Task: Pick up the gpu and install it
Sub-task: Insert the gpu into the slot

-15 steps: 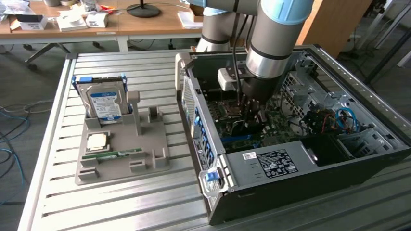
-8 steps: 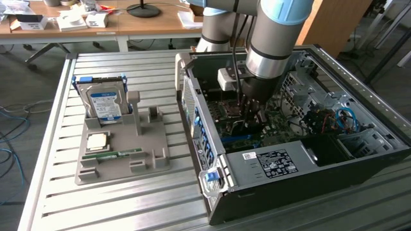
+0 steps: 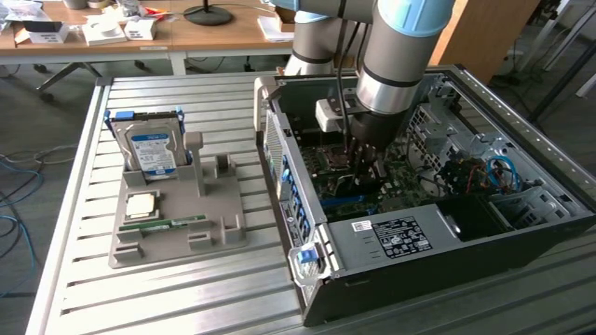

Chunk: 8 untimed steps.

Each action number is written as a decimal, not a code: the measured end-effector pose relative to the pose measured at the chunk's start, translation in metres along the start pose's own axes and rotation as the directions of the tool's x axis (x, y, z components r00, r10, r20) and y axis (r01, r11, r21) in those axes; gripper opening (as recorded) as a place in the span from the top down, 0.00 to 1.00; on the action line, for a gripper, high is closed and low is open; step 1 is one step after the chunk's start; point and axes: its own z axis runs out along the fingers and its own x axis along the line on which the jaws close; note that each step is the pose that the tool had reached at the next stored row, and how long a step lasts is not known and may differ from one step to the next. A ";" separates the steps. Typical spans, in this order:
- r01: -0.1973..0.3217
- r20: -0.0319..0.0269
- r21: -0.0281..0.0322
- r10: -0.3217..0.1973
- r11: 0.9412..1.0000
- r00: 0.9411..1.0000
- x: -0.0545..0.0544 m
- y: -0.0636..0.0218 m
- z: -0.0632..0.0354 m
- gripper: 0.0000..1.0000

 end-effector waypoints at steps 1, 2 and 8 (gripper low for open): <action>0.000 0.000 0.000 0.000 1.000 1.000 0.000 0.0003 0.0000 0.74; 0.000 0.000 0.000 0.000 1.000 1.000 0.000 0.0002 0.0000 0.74; 0.000 0.000 0.002 0.000 1.000 1.000 0.000 0.0002 0.0013 0.74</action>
